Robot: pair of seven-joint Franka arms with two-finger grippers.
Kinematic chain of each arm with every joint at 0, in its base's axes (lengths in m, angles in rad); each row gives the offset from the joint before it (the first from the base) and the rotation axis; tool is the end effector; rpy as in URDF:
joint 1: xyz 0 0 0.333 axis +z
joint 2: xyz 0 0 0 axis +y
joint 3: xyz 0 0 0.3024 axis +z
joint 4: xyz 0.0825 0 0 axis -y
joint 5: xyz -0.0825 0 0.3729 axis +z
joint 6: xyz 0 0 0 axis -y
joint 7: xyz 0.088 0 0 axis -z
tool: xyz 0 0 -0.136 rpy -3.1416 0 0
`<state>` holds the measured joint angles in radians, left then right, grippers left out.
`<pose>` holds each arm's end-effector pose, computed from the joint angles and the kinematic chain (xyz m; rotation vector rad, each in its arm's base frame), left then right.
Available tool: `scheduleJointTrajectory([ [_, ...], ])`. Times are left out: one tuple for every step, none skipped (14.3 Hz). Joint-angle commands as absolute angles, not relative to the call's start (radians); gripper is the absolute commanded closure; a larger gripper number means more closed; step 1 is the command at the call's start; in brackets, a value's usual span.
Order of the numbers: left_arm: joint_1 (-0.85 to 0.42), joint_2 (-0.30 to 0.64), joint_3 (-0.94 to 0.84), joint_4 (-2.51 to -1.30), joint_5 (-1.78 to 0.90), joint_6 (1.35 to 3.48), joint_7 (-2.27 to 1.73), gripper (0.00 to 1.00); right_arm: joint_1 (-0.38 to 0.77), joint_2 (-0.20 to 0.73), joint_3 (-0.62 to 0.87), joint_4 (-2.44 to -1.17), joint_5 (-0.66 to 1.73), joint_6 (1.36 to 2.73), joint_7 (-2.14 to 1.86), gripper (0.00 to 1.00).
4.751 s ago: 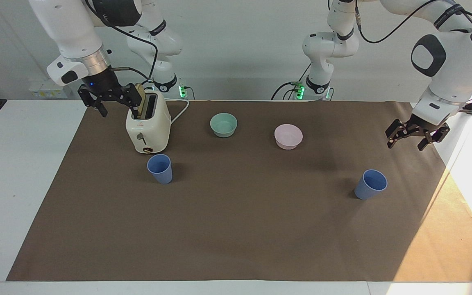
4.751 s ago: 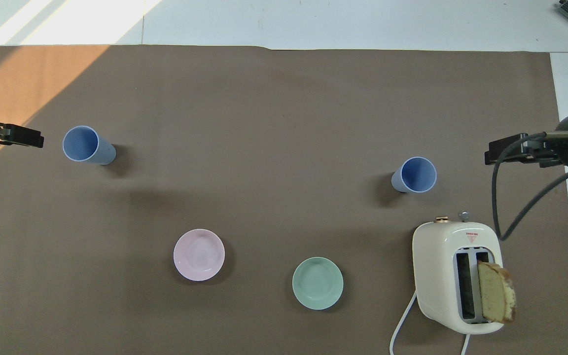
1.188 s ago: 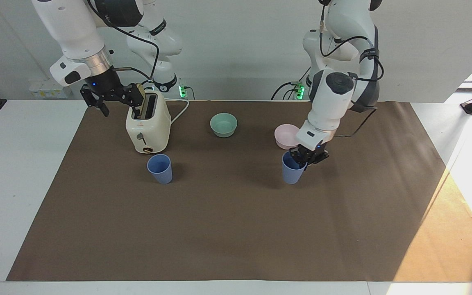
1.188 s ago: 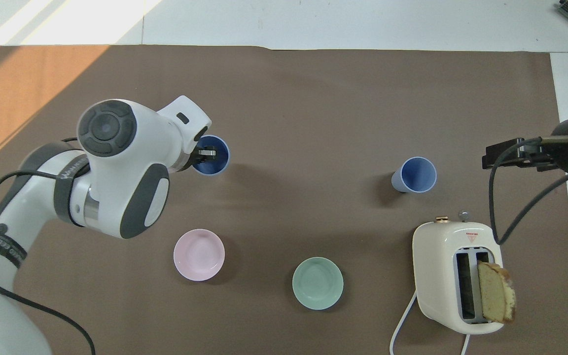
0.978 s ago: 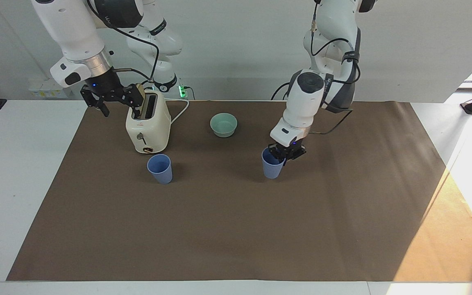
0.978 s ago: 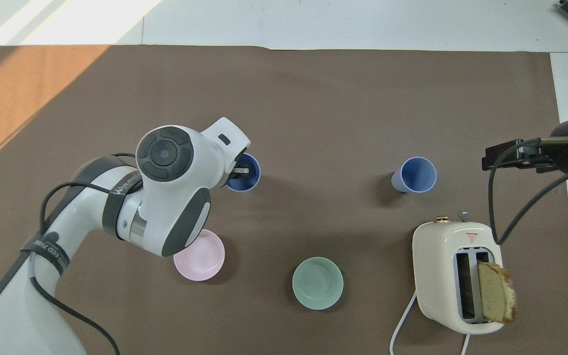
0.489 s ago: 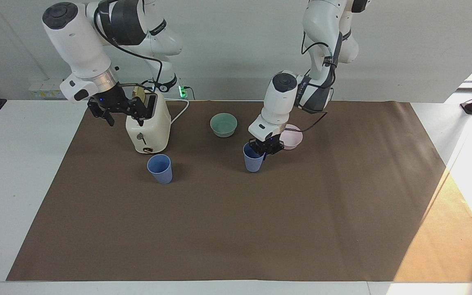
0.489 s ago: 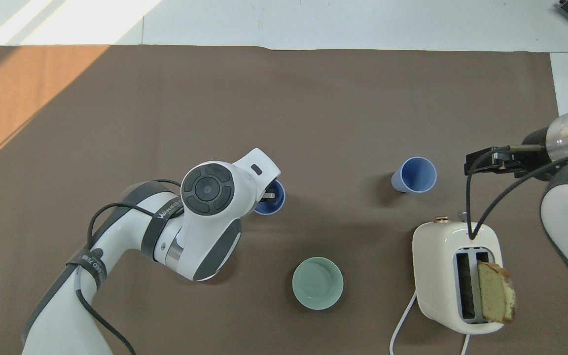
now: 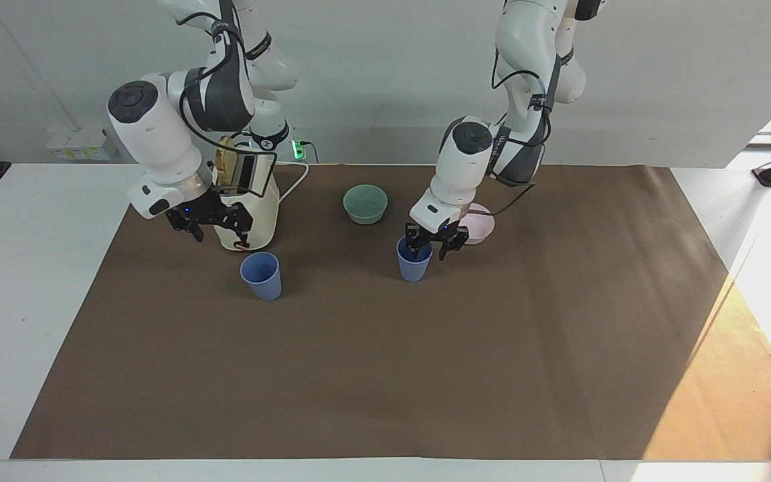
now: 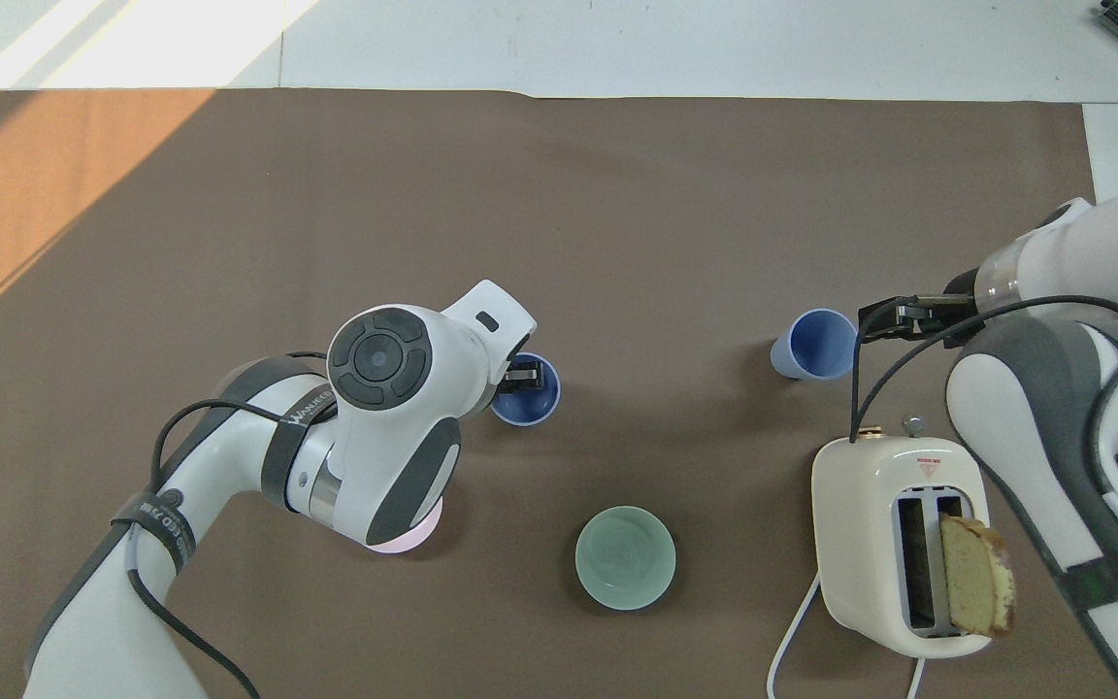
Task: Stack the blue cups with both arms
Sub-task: 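Set the cup down with the left gripper while the right gripper reaches the other cup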
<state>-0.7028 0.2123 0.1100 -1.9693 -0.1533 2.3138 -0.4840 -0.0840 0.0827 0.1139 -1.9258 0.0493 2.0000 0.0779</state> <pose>0.4953 -0.3432 0.3427 2.9881 -0.0248 0.0981 0.5664 0.0203 0.4079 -3.0861 0.1066 0.0169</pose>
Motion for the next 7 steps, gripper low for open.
scheduleJointTrajectory([
  [-0.62,0.151,0.115,-1.971,-0.163,2.229,-0.463,0.0,-0.084,0.124,0.12,-1.95,0.058,2.051,0.113,0.0],
  [-0.595,0.134,0.115,-1.97,-0.147,2.208,-0.444,0.0,-0.084,0.144,0.12,-1.951,0.058,2.065,0.12,0.0],
  [-0.568,0.112,0.115,-1.97,-0.124,2.183,-0.398,0.0,-0.084,0.159,0.12,-1.96,0.057,2.094,0.121,0.0],
  [-0.533,0.092,0.115,-1.97,-0.115,2.159,-0.365,0.0,-0.074,0.178,0.12,-1.971,0.058,2.117,0.121,0.0],
  [-0.499,0.065,0.115,-1.97,-0.106,2.136,-0.323,0.0,-0.061,0.192,0.118,-1.988,0.058,2.146,0.121,0.0],
  [-0.464,0.042,0.115,-1.97,-0.095,2.111,-0.269,0.0,-0.061,0.195,0.12,-2.006,0.058,2.178,0.121,0.0],
  [-0.427,0.022,0.115,-1.968,-0.091,2.086,-0.215,0.0,-0.06,0.196,0.12,-2.011,0.057,2.196,0.111,0.0],
])
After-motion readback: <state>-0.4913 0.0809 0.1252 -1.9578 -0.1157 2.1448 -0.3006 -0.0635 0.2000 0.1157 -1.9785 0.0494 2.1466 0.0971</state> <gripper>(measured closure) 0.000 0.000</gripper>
